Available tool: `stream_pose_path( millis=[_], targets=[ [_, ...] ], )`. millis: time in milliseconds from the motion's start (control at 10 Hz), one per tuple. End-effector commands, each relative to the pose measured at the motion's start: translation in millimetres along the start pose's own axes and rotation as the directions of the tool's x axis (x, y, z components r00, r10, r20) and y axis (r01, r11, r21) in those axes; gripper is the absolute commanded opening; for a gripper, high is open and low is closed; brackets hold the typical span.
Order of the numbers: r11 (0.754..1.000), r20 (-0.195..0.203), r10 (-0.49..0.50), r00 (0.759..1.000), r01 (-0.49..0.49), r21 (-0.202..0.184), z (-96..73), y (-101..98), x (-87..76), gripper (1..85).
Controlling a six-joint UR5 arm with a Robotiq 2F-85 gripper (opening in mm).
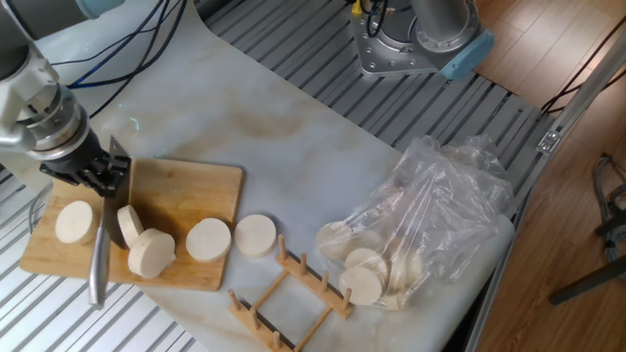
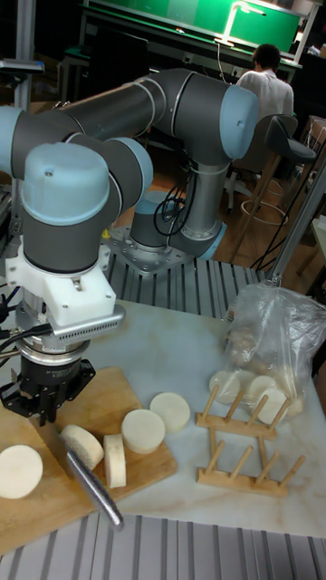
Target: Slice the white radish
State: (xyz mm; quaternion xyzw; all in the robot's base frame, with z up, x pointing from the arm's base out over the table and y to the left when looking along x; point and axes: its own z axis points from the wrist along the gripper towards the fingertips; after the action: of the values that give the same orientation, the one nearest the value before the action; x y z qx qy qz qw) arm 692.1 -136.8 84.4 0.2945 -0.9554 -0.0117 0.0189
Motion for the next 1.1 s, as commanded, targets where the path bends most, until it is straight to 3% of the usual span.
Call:
stream_pose_path(
  millis=[0,100,200,400,800,1000],
  targets=[
    [1.000,0.006,0.005,1.000,-0.005,-0.007,2.5,4.0,4.6,19.0],
    [1.000,0.013,0.014,1.000,-0.014,-0.004,4.2,5.0,1.5,17.0],
    [1.000,0.008,0.023,1.000,-0.023,-0.004,5.3,6.3,1.7,7.7],
    [0.999,0.002,0.034,0.999,-0.034,0.002,-4.8,5.4,3.8,1.3],
    [0.999,-0.008,0.051,0.999,-0.051,-0.013,-70.1,16.4,-8.5,1.3],
    [0.992,-0.005,0.099,0.995,-0.099,-0.073,-100.8,44.9,-24.0,1.3]
  ],
)
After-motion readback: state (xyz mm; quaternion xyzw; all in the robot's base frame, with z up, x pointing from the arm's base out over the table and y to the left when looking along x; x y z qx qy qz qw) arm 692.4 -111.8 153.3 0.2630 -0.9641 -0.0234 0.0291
